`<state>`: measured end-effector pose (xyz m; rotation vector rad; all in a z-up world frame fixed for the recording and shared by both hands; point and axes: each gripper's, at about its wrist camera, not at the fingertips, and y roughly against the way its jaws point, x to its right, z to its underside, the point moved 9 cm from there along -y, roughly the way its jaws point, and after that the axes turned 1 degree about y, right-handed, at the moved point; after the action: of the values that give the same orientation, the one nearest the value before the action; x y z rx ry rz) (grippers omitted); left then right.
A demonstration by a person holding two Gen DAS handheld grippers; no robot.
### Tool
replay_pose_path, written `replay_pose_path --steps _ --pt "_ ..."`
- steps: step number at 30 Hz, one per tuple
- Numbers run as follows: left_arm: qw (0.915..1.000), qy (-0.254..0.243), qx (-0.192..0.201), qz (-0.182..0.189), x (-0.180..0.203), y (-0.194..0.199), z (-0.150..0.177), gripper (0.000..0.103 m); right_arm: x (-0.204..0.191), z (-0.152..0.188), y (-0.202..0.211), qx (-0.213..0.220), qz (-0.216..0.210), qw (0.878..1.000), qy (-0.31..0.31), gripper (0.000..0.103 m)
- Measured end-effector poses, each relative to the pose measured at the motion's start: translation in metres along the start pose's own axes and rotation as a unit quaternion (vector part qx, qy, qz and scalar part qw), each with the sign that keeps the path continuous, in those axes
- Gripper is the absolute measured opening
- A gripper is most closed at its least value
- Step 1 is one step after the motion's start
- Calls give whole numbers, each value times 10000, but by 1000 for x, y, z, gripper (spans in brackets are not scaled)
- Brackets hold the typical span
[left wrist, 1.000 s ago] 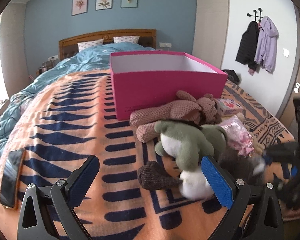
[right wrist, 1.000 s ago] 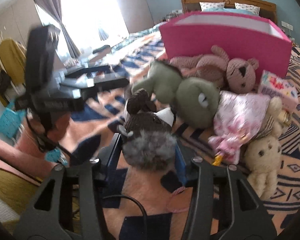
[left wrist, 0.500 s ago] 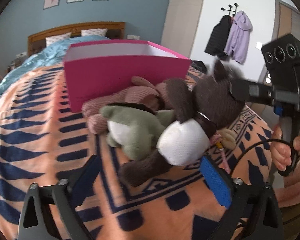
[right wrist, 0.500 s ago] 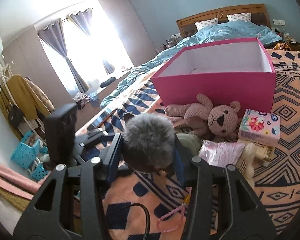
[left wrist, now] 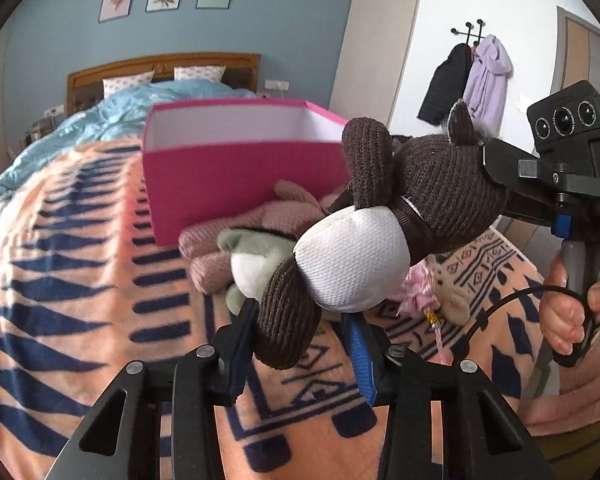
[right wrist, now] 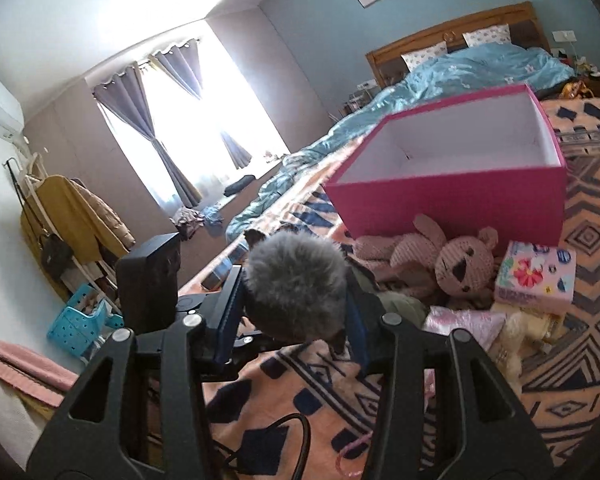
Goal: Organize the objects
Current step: 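Carry the monkey plush over the pink box and open the right tool to drop it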
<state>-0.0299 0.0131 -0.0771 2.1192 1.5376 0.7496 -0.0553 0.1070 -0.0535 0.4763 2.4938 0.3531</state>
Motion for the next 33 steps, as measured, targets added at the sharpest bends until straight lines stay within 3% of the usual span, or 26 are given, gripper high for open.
replay_pose_path --steps 12,26,33 --pt "9974 -443 331 -468 -27 8 -64 43 -1 -50 -11 360 -339 9988 16 49" --pt "9938 -658 254 -853 -59 -22 -119 43 45 -106 -46 497 -414 9965 -522 49" --pt "9927 -716 49 -970 -74 -49 -130 43 68 -115 -65 380 -279 9962 -726 49"
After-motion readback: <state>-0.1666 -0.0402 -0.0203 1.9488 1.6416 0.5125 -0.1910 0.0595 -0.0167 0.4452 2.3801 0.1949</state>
